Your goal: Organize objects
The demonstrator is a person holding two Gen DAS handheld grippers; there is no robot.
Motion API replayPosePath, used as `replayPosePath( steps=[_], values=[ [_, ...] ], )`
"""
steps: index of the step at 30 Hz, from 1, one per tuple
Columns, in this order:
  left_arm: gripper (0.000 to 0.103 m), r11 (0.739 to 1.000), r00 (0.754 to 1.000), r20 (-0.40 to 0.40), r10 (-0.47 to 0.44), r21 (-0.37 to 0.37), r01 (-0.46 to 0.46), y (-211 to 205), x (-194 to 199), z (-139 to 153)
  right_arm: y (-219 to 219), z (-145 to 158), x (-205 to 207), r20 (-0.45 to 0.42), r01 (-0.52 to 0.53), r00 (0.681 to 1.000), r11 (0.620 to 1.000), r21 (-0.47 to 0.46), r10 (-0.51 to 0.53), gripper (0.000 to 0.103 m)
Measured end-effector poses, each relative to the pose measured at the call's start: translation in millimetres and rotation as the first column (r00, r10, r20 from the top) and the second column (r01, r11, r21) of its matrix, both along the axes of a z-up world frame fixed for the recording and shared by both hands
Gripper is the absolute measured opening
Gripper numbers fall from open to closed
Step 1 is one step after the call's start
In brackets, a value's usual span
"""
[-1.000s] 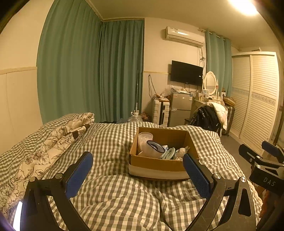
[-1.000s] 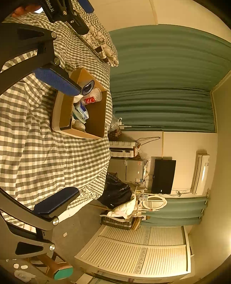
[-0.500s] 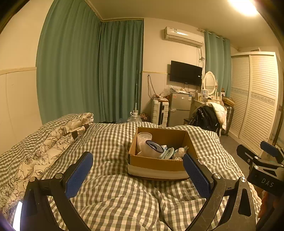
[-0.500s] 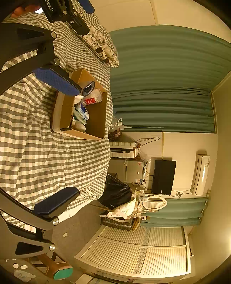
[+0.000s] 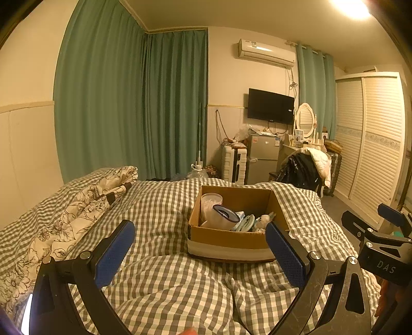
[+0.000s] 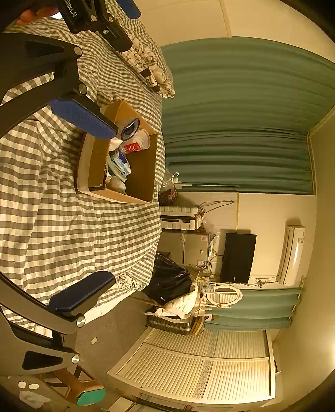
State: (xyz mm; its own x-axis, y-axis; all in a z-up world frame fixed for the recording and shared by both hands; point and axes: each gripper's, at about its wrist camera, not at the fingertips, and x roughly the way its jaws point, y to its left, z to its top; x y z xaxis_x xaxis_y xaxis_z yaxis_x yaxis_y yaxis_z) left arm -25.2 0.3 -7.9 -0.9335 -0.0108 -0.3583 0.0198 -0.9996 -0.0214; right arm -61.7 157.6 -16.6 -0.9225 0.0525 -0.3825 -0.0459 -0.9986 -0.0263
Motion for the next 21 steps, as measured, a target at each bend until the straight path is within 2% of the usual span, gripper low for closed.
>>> replayPosePath(
  steps=[21],
  values=[
    [0.103,1.000,1.000,0.005,0.004,-0.029,-0.004,0.4,-2.6,-2.0,-1.4,-6.9,-5.3,0.018,-0.006,1.000,1.000,0.006,0.006,0.103]
  ],
)
